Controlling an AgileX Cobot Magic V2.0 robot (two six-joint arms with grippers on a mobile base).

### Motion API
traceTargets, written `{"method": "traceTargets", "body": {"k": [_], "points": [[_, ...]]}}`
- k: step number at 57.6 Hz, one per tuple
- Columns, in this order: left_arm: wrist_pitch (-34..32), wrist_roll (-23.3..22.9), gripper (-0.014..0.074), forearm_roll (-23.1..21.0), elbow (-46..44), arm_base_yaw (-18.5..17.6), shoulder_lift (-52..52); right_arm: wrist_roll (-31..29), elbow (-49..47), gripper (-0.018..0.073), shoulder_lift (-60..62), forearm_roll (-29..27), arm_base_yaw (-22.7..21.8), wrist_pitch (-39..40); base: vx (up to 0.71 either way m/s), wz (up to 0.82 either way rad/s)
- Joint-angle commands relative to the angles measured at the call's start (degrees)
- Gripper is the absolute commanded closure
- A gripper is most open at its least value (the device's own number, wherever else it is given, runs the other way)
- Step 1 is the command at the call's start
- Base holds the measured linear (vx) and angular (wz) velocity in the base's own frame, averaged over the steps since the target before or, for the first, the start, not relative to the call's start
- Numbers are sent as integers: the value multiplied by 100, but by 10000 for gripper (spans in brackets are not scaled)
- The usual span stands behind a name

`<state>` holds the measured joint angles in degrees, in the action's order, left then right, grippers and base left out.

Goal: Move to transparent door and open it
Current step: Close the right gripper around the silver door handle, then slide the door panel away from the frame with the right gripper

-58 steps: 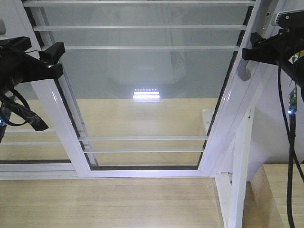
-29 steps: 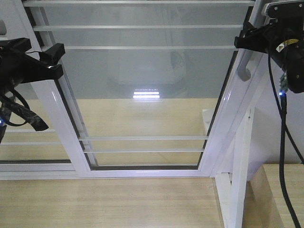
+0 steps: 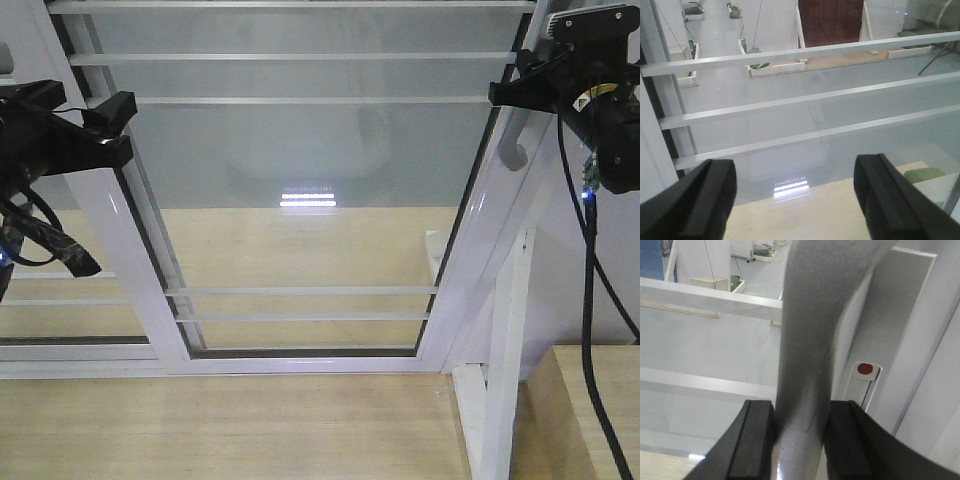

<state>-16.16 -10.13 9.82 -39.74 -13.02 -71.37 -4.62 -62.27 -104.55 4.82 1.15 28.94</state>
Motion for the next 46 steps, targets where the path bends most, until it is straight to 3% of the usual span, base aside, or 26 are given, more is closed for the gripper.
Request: {"method": "traceTargets", "body": {"k": [1,46], "points": [[-495,-47,9,-40,-203,-20,127,115,-204,498,272,372,25,548,0,0],[-520,-47,9,-40,-203,-20,127,186,-204,466,277,591,1149,626,0,0]]}}
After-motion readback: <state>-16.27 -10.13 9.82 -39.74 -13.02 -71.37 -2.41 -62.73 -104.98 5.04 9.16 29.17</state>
